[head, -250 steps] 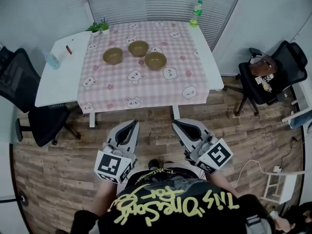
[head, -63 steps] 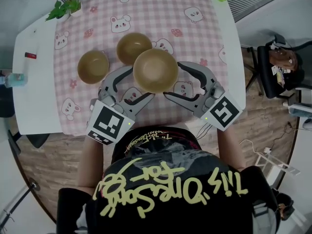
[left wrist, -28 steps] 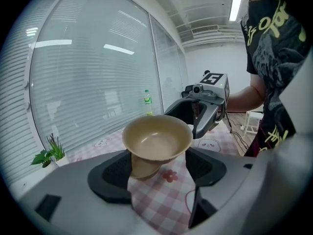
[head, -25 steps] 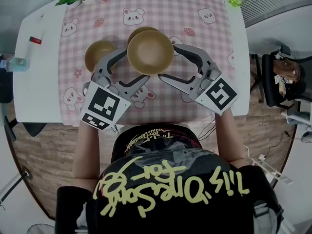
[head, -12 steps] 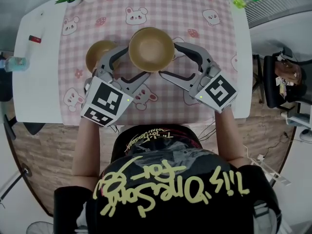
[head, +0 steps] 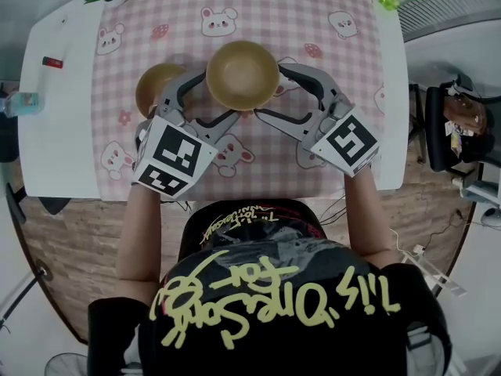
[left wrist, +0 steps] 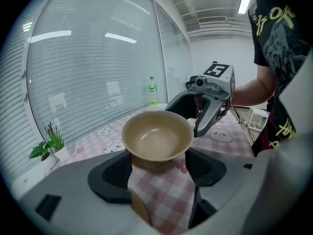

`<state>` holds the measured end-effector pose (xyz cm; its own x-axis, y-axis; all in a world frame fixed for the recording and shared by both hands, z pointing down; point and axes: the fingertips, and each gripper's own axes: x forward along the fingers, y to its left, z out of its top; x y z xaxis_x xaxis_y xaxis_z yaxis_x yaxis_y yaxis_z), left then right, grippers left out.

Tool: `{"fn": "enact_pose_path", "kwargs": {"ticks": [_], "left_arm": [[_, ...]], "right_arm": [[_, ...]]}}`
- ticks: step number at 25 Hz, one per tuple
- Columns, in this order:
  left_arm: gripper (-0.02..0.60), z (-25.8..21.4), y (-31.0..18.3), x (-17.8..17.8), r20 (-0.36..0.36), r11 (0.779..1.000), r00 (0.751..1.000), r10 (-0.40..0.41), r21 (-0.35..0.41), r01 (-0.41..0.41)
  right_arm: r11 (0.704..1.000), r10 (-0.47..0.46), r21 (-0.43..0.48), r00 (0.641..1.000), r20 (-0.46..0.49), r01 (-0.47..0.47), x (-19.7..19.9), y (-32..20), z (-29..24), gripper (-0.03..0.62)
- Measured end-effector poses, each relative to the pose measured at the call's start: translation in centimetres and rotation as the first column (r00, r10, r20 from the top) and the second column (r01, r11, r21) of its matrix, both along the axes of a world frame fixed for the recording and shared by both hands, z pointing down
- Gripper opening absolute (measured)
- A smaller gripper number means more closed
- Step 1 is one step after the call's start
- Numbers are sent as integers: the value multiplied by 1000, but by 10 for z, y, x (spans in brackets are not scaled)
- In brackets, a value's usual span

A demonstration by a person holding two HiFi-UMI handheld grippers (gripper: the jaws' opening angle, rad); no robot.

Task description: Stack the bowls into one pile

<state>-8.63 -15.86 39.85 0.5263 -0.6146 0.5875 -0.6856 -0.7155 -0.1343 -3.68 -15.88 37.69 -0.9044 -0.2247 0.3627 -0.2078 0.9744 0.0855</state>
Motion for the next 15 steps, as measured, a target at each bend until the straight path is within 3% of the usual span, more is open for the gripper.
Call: {"fn": "enact_pose_path", "kwargs": {"ticks": [15], "left_arm": [[339, 16, -7, -1, 77, 1000, 997, -3, -27, 5]], "right_arm": [[1000, 11, -22, 1000, -11, -11, 0, -7, 20, 334]]}}
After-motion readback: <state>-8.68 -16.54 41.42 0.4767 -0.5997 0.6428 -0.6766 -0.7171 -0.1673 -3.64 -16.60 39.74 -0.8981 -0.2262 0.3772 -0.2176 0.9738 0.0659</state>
